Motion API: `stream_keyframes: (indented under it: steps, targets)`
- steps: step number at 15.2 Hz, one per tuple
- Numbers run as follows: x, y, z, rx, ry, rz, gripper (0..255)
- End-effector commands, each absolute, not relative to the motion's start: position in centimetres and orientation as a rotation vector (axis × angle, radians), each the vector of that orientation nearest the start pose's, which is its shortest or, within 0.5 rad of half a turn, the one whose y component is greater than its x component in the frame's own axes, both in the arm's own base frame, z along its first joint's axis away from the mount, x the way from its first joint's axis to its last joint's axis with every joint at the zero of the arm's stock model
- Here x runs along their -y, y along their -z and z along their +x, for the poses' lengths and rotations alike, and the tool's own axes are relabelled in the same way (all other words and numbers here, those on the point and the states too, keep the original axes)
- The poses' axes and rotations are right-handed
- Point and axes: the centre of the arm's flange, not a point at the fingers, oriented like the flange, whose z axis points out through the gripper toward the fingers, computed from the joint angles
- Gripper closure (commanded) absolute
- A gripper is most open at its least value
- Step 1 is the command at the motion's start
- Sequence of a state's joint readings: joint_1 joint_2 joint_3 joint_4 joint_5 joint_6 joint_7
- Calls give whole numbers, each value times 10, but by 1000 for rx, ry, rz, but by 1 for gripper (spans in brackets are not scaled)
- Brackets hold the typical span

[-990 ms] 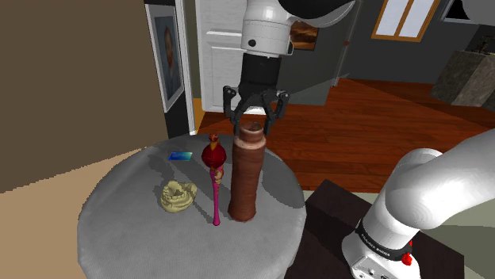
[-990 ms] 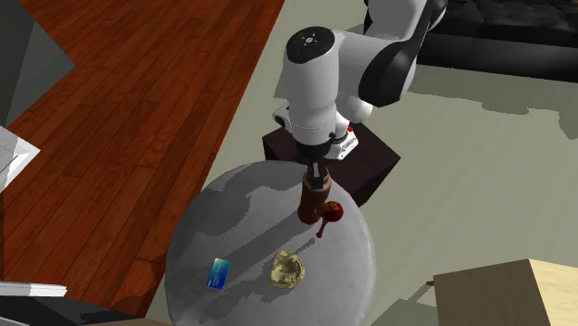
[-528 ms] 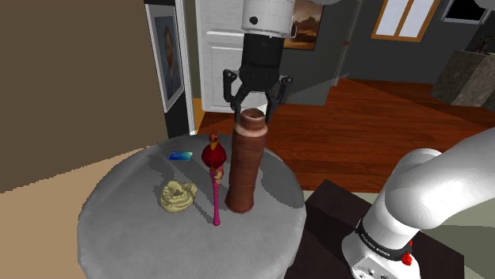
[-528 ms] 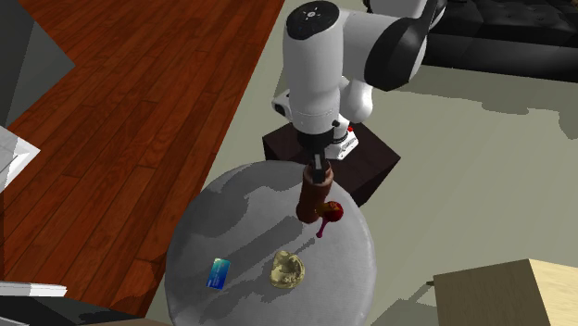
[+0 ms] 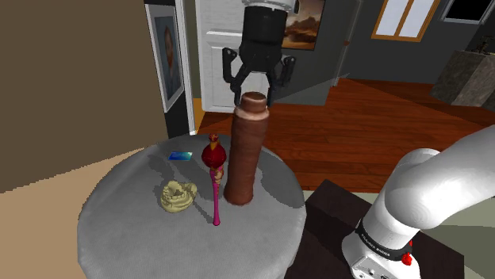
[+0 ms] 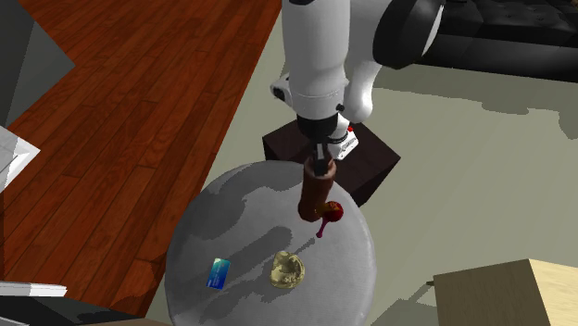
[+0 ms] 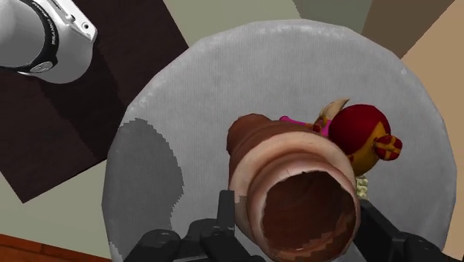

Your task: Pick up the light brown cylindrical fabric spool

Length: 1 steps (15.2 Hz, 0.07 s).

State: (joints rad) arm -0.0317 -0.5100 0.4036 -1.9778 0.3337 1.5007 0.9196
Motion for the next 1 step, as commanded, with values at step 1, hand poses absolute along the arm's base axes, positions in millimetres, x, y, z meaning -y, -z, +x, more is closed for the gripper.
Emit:
stream_keyframes:
  steps: [1]
  targets:
    - [-218,-651,341,-854,-127,-2904,255]
